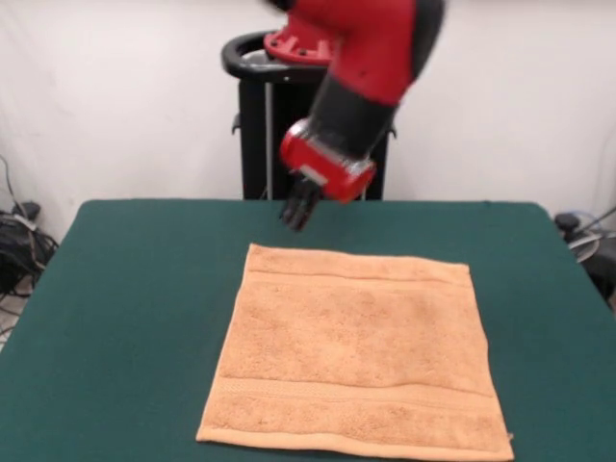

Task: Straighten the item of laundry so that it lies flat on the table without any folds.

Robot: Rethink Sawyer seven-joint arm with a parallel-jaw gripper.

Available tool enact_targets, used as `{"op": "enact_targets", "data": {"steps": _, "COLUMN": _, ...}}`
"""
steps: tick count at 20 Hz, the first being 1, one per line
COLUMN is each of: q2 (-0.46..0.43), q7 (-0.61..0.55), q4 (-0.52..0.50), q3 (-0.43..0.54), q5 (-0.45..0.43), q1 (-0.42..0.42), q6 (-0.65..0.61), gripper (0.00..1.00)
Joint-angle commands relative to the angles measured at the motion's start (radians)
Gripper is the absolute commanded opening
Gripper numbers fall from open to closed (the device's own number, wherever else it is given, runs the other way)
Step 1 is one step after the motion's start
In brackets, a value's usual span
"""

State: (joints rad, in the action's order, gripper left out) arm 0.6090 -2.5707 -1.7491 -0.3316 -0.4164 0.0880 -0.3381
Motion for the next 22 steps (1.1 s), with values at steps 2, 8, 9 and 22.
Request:
{"op": "enact_targets", "data": {"steps": 2, "q2": 0.273, "q7": 0.09, "q4": -0.016, "q3": 0.059, "q5": 0.014, "q1": 0.071, "q6": -0.17, "gripper": 0.0}}
{"op": "enact_targets", "data": {"steps": 8, "q2": 0.411, "q7": 0.262, "q4": -0.015, "q3": 0.207, "q5": 0.061, "q1": -0.023, "q6": -0.284, "gripper": 0.0}}
{"op": "enact_targets", "data": {"steps": 9, "q2": 0.422, "q7": 0.27, "q4": 0.0, "q3": 0.21, "q5": 0.049, "q1": -0.021, "q6": -0.282, "gripper": 0.0}}
{"op": "enact_targets", "data": {"steps": 22, "q2": 0.544, "q7": 0.357, "q4": -0.032, "q3": 0.476, "q5": 0.199, "q1": -0.151, "q6": -0.39, "gripper": 0.0}}
